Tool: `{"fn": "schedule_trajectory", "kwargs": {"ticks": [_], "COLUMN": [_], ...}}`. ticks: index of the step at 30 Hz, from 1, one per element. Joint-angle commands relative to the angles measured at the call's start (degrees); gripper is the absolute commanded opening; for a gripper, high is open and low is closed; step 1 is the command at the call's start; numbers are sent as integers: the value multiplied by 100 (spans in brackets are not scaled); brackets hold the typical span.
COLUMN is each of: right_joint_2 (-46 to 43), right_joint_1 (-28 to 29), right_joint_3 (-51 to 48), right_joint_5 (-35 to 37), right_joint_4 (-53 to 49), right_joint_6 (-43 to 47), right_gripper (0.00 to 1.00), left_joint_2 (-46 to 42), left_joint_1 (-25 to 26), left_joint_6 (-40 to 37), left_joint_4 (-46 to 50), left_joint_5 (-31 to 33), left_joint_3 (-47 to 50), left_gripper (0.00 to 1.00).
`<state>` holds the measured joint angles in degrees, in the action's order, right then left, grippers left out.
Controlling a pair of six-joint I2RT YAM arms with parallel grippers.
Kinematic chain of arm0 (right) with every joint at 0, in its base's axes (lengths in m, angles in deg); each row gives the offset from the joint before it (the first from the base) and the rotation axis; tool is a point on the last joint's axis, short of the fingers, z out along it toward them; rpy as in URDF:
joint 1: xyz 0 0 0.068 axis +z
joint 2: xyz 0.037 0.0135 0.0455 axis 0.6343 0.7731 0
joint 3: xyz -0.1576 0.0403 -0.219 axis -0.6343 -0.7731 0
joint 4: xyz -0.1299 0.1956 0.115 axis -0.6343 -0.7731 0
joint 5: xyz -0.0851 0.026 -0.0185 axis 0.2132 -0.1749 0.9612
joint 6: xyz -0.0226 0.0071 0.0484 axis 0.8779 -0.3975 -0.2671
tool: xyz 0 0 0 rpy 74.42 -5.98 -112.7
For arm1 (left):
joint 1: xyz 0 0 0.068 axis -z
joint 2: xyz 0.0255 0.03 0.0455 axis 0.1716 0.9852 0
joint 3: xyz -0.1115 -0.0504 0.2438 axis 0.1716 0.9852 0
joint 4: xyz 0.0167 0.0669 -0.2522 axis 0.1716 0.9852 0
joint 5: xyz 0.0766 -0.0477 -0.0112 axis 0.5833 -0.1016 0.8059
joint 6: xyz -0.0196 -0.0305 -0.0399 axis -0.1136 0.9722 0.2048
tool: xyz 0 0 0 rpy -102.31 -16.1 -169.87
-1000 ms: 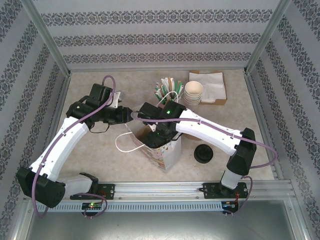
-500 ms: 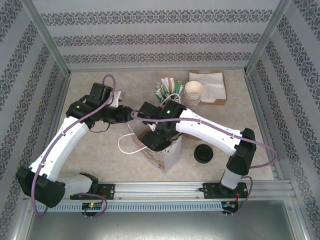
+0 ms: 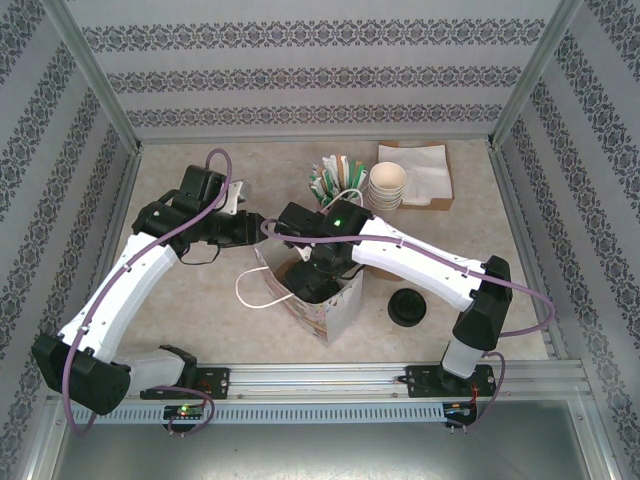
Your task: Pack the takeout coffee
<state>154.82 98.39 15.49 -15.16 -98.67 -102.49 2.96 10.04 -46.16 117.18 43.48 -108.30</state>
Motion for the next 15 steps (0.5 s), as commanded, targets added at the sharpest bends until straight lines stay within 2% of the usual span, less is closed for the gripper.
{"fn": "schedule_trajectory", "kwargs": {"ticks": [1, 15], "right_joint_2": [-55, -114], "right_joint_1": [31, 54], "right_joint_3": [169, 301], "right_joint_5": [138, 191], "right_joint_4": [-163, -219], "right_joint_6": [-59, -68], "right_gripper": [95, 93], "left_joint_2": [-14, 91], "left_joint_1": [72, 74], "left_joint_6": [-84, -144], "left_joint_4": [179, 296], "left_joint_5": [108, 153], "left_joint_3": [-132, -289], "left_gripper": [39, 39]}}
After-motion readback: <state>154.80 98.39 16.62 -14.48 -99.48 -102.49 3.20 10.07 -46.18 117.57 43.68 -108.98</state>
